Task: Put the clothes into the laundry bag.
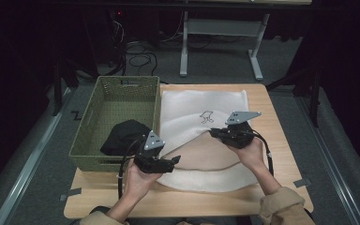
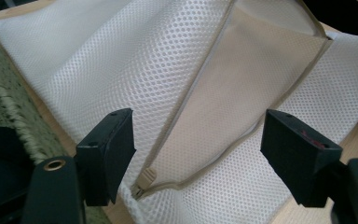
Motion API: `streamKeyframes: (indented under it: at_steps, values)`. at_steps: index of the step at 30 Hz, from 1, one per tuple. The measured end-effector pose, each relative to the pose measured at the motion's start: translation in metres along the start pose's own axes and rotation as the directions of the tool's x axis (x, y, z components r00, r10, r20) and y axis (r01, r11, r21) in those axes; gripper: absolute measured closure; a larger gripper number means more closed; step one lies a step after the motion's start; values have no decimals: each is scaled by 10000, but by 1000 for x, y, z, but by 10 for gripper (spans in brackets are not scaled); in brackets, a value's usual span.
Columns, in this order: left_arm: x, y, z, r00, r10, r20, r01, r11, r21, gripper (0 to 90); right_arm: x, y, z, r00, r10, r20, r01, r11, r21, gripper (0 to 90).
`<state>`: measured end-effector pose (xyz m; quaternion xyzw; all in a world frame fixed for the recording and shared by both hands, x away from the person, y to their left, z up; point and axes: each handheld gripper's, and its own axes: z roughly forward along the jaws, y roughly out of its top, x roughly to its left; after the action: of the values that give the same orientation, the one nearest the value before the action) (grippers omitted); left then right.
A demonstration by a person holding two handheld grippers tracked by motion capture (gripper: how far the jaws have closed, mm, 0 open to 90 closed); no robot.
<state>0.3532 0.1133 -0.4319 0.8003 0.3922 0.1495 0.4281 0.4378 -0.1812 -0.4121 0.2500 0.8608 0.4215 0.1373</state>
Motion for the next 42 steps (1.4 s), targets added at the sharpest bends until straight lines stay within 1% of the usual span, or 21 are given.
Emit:
streamKeyframes:
  at_steps: [3, 6, 9, 10, 12, 15, 16, 17, 22, 24, 25, 26, 27, 31, 32, 33, 34, 36, 39, 42]
  values:
    - [3, 4, -4, 9997, 115, -197, -114, 9999, 72, 250, 0, 1, 0, 10000, -45, 11, 45, 10000, 4, 880]
    - [11, 8, -10, 9996, 50, -271, -49, 10000, 50, 246, 0, 0, -1, 10000, 9, 17, -9, 10000, 27, 880]
    - [19, 13, -20, 9989, -194, -421, 178, 9991, -380, 248, -1, 0, -1, 10000, -5, 36, 5, 10000, 16, 880]
    - [22, 14, -24, 9986, -299, -436, 279, 9986, -456, 251, -1, 0, -1, 10000, 9, 34, -9, 10000, 14, 880]
    - [27, 16, -29, 9974, -445, -566, 413, 9975, -580, 247, -1, 0, 0, 10000, -8, 33, 7, 10000, 10, 880]
    - [37, 18, -34, 9955, -738, -589, 703, 9958, -584, 228, 0, 1, 0, 10000, -8, 41, 8, 10000, 10, 880]
    - [39, 18, -36, 9948, -838, -576, 799, 9945, -680, 223, 0, 1, 0, 10000, -30, 37, 30, 10000, 2, 880]
    - [42, 19, -37, 9941, -915, -575, 877, 9939, -666, 222, 0, 1, 0, 10000, -24, 28, 24, 10000, 10, 880]
    - [49, 21, -39, 9915, -940, -900, 907, 9950, -408, 179, -1, 0, 0, 10000, -12, 38, 12, 10000, 12, 880]
    - [52, 24, -41, 9899, -909, -1087, 869, 9954, -415, 169, -1, 0, 0, 10000, -37, 51, 36, 10000, 40, 880]
    - [54, 25, -43, 9889, -904, -1183, 849, 9951, -511, 163, -1, 0, 0, 10000, -40, 60, 39, 10000, 42, 880]
    - [56, 26, -45, 9891, -917, -1156, 867, 9951, -475, 164, -1, 0, 0, 10000, -23, 52, 23, 10000, 29, 880]
    - [57, 27, -45, 9882, -878, -1258, 833, 9957, -410, 156, -1, 0, 0, 10000, -9, 45, 9, 10000, 27, 880]
    - [65, 29, -50, 9843, -968, -1479, 926, 9951, -350, 150, -2, 0, 0, 10000, -1, 18, 1, 10000, -8, 880]
    - [67, 30, -51, 9840, -998, -1477, 946, 9946, -423, 143, -2, -1, 0, 10000, 5, 19, -5, 10000, -13, 880]
    - [69, 30, -53, 9855, -1041, -1341, 971, 9936, -576, 133, -2, -1, 0, 10000, 0, 30, 0, 10000, 0, 880]
    - [70, 30, -54, 9862, -1091, -1242, 1022, 9929, -613, 122, -2, -1, 0, 10000, -15, 63, 15, 10000, -4, 880]
    - [72, 29, -52, 9859, -1077, -1282, 1036, 9939, -382, 113, -3, -1, 0, 10000, -13, 73, 13, 10000, 16, 880]
    - [79, 28, -49, 9827, -1165, -1441, 1153, 9932, -167, 96, -3, 0, 0, 10000, -12, 89, 12, 10000, 7, 880]
    - [87, 30, -49, 9774, -1369, -1608, 1365, 9905, -139, 83, -3, 0, 0, 9999, -19, 99, 19, 10000, 23, 880]
